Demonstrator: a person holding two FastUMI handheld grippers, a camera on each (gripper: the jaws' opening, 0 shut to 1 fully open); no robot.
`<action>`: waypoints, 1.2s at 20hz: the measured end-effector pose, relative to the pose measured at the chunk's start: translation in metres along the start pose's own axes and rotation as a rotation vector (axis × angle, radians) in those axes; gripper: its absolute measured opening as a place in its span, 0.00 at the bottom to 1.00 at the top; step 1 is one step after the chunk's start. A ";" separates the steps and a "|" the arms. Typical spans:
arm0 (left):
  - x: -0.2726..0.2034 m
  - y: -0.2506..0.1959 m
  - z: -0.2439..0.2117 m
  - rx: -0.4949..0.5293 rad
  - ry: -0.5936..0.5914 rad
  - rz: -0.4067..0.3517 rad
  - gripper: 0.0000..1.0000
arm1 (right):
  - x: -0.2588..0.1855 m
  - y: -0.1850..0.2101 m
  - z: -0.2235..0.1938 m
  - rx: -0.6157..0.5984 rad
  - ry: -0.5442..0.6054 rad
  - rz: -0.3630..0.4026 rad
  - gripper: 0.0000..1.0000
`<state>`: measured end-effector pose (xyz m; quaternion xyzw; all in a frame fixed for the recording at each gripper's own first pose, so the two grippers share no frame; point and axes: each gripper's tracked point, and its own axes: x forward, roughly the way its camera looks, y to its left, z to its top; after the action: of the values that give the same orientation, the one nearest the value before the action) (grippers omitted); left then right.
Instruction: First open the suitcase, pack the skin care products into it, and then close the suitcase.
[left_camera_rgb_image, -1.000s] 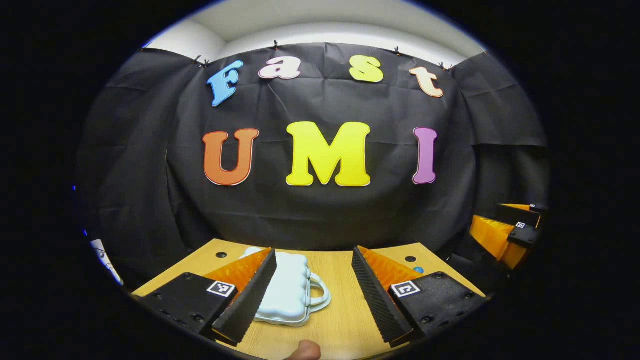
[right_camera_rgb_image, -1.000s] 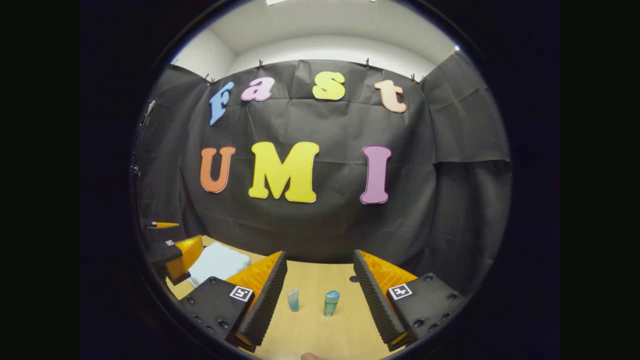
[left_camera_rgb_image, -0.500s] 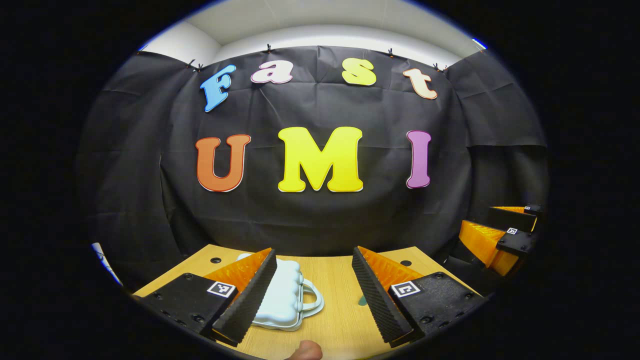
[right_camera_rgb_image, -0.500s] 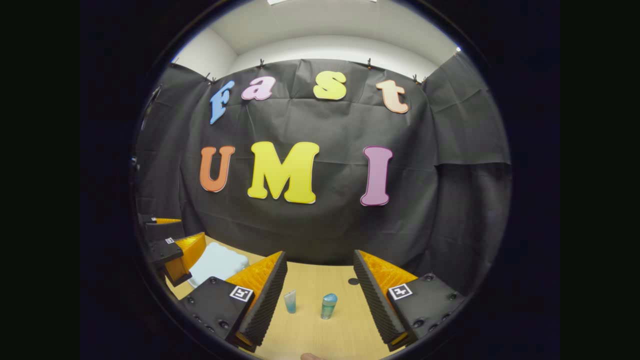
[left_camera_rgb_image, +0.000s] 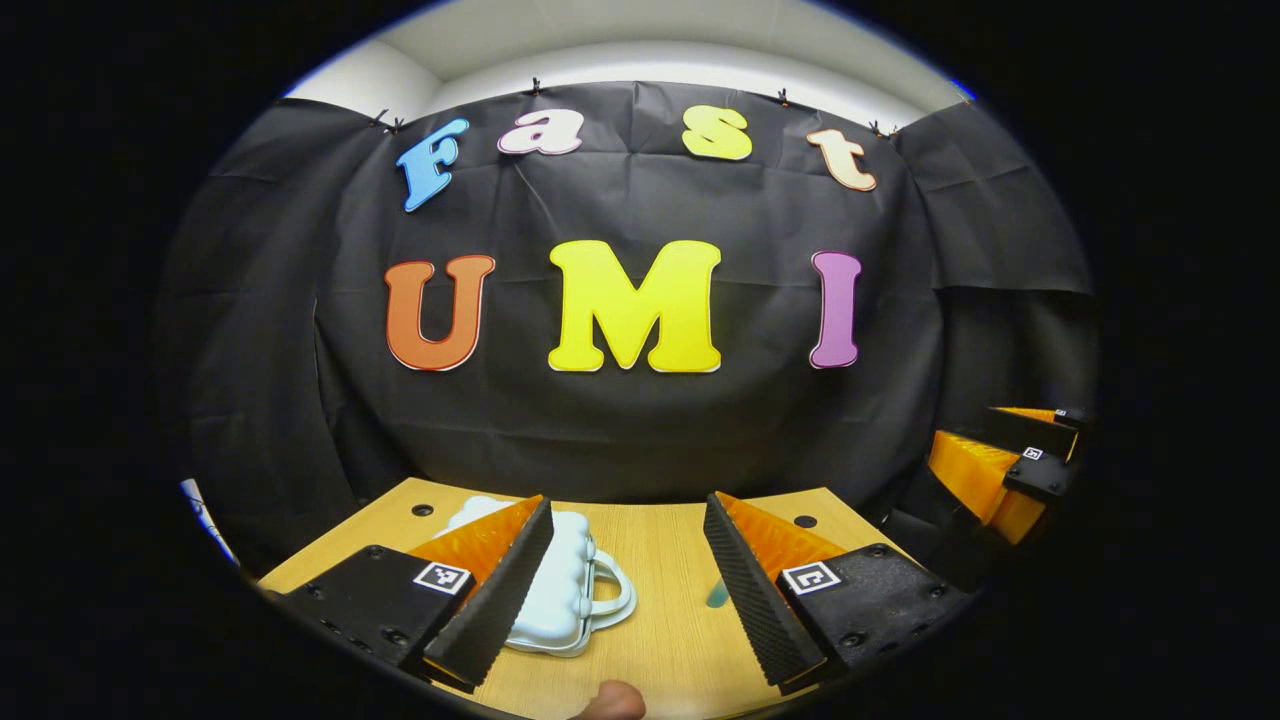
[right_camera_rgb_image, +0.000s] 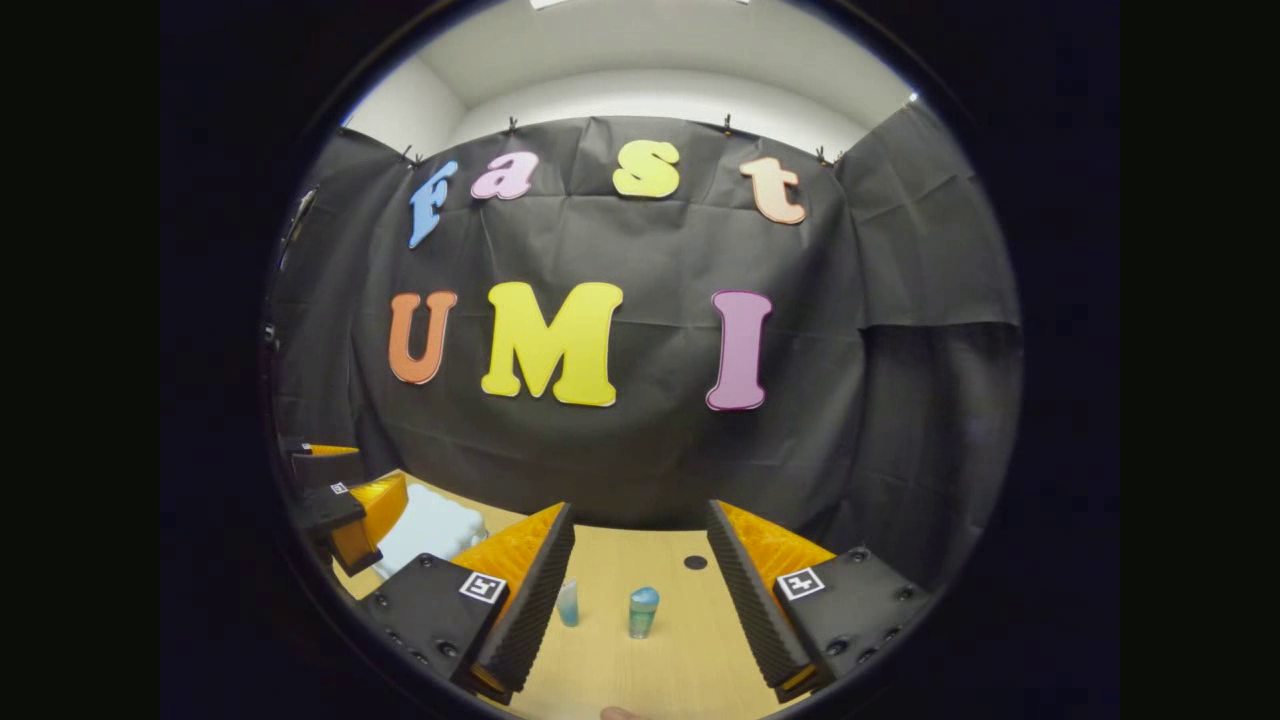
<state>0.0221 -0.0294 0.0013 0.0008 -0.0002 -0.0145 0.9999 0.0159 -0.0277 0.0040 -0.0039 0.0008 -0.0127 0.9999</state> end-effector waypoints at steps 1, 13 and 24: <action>0.002 0.002 -0.002 0.004 0.001 0.008 0.97 | 0.001 -0.001 0.000 -0.001 0.001 -0.004 0.79; 0.070 0.050 -0.134 0.624 0.102 0.068 0.98 | 0.011 -0.044 -0.029 -0.043 0.072 -0.098 0.79; 0.123 0.032 -0.203 1.117 0.204 -0.014 0.97 | 0.016 -0.089 -0.053 -0.041 0.114 -0.128 0.80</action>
<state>0.1459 -0.0004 -0.2016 0.5311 0.0889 -0.0188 0.8424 0.0298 -0.1177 -0.0482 -0.0236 0.0577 -0.0769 0.9951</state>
